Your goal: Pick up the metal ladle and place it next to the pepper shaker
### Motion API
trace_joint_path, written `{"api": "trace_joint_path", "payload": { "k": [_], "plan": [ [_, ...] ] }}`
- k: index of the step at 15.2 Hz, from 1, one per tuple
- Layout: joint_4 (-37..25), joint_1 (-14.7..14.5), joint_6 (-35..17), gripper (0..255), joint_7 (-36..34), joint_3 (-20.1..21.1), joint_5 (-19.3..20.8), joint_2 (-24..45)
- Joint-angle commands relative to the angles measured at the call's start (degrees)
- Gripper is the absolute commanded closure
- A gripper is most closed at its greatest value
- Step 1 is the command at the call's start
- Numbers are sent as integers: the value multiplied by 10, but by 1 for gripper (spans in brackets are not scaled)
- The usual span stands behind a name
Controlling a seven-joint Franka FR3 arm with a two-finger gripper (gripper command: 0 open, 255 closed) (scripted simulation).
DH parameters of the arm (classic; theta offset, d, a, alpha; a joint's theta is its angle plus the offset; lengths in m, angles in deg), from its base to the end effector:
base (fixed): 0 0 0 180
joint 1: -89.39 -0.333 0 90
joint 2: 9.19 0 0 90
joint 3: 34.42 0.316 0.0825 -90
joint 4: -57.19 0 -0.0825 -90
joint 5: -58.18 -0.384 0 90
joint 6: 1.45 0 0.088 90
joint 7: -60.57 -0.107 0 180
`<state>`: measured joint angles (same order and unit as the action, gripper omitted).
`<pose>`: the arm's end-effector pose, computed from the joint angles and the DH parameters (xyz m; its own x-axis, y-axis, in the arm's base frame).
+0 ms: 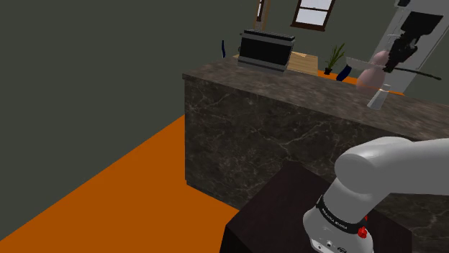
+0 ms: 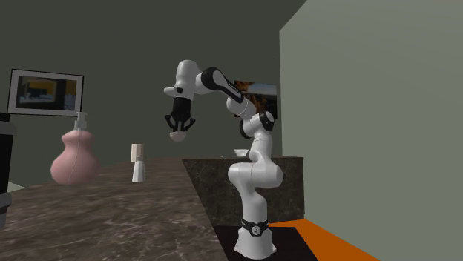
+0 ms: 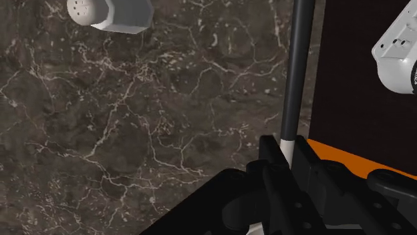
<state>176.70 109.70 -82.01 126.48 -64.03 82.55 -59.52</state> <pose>0.0822 -0.3206 0.6688 0.9456 0.3243 0.0262 0.3200 -0.9416 0.1048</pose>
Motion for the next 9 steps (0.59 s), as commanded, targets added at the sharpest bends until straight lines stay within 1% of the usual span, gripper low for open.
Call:
{"api": "trace_joint_path", "payload": {
  "k": [1, 9],
  "plan": [
    [-1, 10, 13, 255, 24, -13, 16, -18],
    [-35, 40, 58, 255, 125, -71, 79, -66]
  ]
}}
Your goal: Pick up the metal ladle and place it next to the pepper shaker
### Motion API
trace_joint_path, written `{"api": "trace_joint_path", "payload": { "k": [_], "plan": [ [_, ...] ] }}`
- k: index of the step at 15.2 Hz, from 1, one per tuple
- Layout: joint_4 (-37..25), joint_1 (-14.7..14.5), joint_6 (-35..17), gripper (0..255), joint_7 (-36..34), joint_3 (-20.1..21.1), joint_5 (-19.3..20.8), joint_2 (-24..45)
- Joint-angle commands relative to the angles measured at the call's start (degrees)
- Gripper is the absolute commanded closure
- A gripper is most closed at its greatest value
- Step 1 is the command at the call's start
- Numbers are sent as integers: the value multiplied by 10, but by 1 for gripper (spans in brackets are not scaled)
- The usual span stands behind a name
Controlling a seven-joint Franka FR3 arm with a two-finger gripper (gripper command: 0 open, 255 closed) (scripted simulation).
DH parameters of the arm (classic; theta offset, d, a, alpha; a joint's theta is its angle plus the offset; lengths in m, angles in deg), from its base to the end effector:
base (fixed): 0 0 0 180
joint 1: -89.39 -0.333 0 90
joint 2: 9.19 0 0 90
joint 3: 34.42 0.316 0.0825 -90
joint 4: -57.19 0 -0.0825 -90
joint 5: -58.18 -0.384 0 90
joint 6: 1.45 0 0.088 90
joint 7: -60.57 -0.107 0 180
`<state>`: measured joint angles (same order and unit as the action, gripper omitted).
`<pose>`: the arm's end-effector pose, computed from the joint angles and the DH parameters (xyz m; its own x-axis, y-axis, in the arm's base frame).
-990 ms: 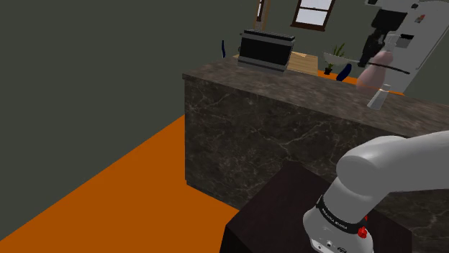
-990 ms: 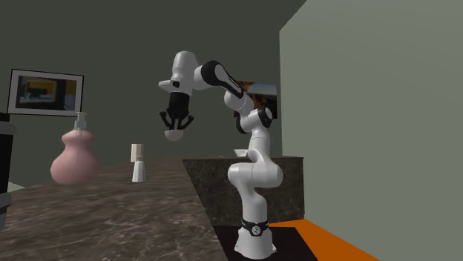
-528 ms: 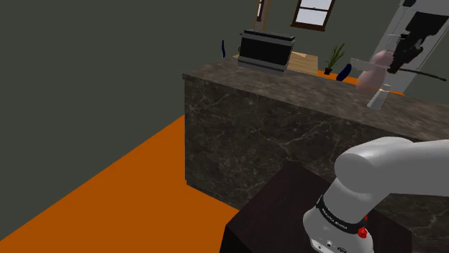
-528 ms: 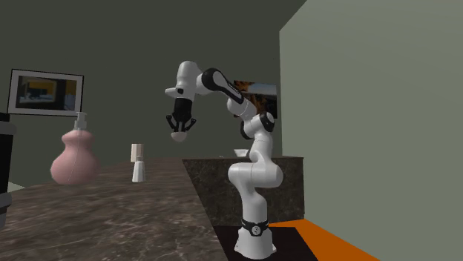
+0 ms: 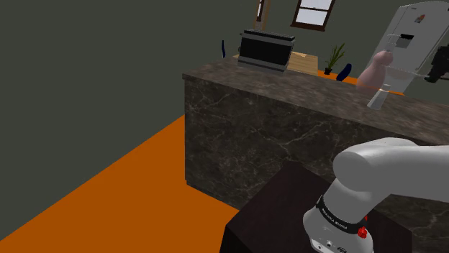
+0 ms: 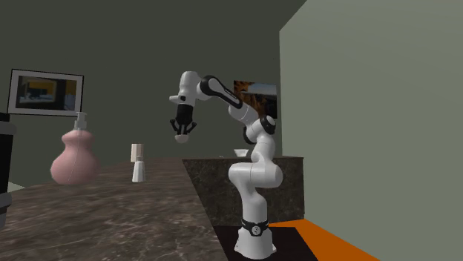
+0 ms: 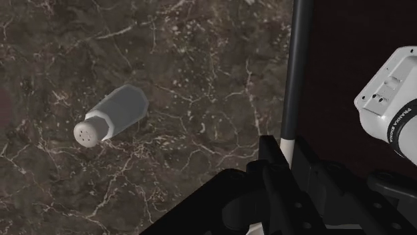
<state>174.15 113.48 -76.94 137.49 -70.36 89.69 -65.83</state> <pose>-0.0346 -0.3421 0.6671 0.9456 0.3244 0.0259 0.3201 -0.9416 0.1046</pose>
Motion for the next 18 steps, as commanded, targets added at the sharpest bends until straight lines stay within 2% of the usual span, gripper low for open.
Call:
{"api": "trace_joint_path", "payload": {
  "k": [1, 4, 18],
  "plan": [
    [-16, 5, 12, 255, 28, -16, 16, -7],
    [-47, 11, 29, 255, 79, -47, 47, -17],
    [81, 39, -40, 255, 62, -80, 86, -80]
  ]
}}
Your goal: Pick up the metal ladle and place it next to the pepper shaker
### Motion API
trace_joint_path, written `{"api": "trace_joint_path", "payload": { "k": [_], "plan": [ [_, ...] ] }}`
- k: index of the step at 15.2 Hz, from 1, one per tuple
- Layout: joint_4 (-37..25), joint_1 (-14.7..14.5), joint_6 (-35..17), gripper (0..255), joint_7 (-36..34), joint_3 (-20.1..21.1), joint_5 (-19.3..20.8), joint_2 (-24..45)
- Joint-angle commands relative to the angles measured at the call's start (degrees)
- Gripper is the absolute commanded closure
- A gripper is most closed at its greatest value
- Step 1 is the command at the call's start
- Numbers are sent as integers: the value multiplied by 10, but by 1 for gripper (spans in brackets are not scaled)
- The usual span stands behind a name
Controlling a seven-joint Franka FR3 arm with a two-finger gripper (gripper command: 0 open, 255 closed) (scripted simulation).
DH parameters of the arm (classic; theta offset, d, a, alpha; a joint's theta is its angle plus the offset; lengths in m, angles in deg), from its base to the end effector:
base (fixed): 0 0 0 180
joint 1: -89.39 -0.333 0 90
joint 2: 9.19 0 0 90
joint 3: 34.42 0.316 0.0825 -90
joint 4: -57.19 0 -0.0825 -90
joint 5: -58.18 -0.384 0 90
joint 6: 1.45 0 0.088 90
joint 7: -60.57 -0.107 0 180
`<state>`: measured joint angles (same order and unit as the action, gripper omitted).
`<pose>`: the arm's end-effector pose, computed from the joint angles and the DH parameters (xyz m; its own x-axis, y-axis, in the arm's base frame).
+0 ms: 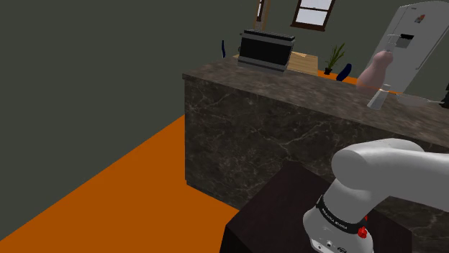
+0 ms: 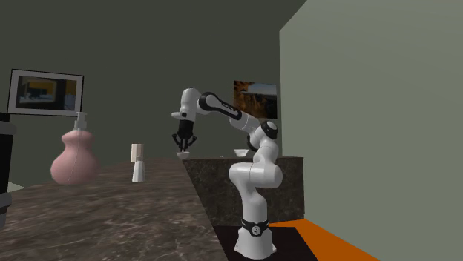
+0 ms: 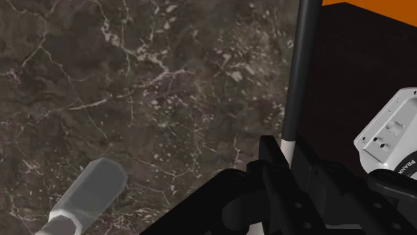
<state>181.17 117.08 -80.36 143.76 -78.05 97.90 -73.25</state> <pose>-0.1091 -0.3564 0.6012 0.9453 0.3251 0.0255 0.3209 -0.9414 0.1037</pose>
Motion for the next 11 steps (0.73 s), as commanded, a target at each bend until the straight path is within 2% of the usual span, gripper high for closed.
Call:
{"api": "trace_joint_path", "payload": {
  "k": [1, 11],
  "plan": [
    [19, 5, -11, 255, -2, -7, 7, -10],
    [97, 24, -59, 255, -11, -43, 44, -43]
  ]
}}
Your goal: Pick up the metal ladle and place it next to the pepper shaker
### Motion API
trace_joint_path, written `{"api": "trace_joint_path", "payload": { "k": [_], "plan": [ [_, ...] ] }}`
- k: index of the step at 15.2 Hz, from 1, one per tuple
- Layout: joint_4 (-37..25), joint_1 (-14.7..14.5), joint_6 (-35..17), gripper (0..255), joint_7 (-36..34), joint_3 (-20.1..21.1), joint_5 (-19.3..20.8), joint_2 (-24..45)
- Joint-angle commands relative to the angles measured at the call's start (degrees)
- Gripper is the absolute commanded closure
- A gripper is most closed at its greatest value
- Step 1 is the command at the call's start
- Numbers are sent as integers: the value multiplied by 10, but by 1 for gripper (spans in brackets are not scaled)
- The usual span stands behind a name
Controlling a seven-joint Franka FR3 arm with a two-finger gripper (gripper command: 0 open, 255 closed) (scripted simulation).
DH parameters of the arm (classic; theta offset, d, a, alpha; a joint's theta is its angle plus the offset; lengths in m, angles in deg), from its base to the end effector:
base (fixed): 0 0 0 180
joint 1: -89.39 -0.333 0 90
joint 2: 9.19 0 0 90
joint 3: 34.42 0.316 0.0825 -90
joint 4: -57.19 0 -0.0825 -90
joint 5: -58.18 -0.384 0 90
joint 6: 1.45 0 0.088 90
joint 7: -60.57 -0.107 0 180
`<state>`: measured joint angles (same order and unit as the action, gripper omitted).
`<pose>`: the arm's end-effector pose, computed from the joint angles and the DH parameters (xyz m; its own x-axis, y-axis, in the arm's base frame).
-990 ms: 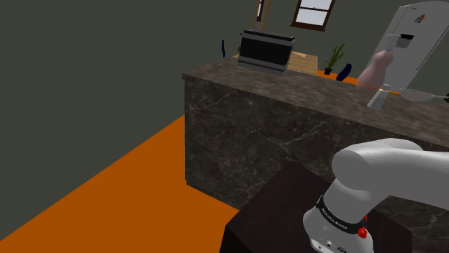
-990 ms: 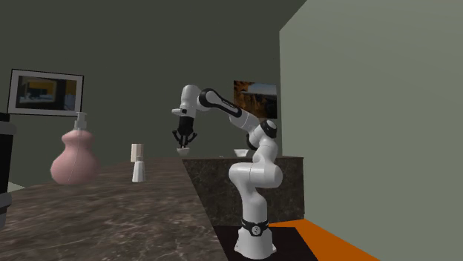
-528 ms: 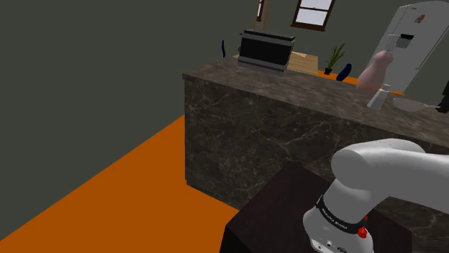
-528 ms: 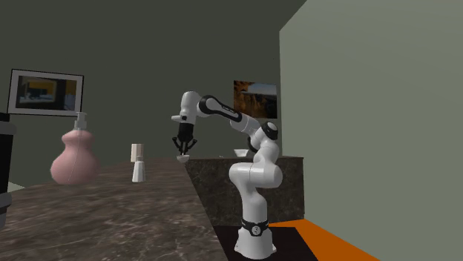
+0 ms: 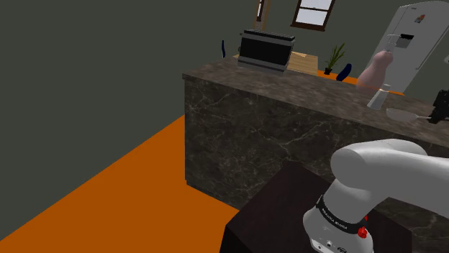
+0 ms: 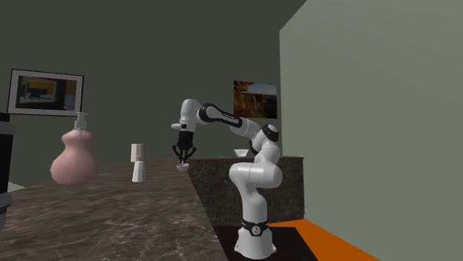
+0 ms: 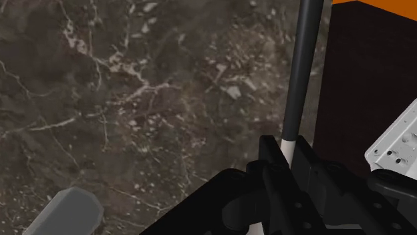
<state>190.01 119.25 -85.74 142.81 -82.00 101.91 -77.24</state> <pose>-0.1101 -0.3563 0.5421 0.9454 0.3250 0.0255 0.3208 -0.9414 0.1040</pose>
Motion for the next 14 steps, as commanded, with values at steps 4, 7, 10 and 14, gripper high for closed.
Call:
{"api": "trace_joint_path", "payload": {
  "k": [4, 7, 10, 14],
  "plan": [
    [37, 9, -25, 255, -5, -21, 21, -14],
    [56, 14, -39, 255, -7, -35, 33, -21],
    [56, 14, -39, 255, -7, -35, 34, -21],
    [56, 14, -39, 255, -7, -35, 34, -21]
  ]
}}
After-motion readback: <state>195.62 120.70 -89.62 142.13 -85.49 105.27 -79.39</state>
